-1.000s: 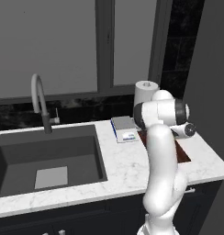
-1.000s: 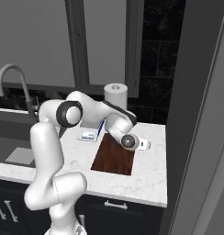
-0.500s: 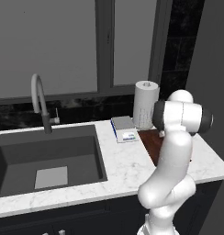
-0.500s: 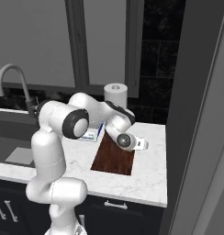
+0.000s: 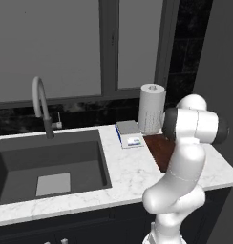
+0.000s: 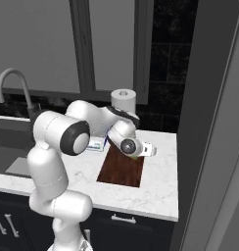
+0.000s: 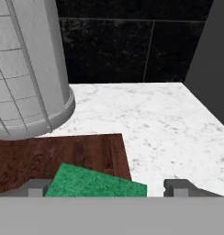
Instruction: Pick up the sponge from the counter and clean the cutting board by briefly scrubbing or pressing down on the cutting board. Once finished, release the sponge.
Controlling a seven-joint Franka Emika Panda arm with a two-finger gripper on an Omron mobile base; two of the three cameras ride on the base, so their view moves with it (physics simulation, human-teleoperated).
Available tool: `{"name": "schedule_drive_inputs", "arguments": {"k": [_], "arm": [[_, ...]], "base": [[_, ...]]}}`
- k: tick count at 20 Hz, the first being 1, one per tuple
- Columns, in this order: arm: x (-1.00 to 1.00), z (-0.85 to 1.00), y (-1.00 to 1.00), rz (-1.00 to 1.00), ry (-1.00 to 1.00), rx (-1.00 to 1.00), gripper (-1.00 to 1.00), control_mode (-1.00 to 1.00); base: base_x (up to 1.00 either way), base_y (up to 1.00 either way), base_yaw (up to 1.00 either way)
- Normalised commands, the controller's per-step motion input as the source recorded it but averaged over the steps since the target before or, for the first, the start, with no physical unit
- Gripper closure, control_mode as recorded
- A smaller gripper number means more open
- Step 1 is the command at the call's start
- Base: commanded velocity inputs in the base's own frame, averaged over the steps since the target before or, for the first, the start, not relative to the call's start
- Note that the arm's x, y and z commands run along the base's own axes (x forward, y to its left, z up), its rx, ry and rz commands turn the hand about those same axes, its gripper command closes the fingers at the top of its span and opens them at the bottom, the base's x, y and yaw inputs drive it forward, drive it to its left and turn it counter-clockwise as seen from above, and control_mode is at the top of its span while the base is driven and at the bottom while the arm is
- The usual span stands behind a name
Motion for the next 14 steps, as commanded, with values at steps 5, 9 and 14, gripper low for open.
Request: {"name": "schedule_drive_inputs", "arguments": {"k": [5,9,14], "arm": [[-0.01,0.62,0.04,0.0,0.0,-0.02,-1.0,-1.0],[-0.29,0.4,0.0,0.0,0.0,0.0,-1.0,-1.0],[-0.73,0.95,0.02,0.0,-0.11,-0.02,-1.0,-1.0]], "base": [[0.0,0.0,0.0],[0.0,0.0,0.0],[0.0,0.0,0.0]]}}
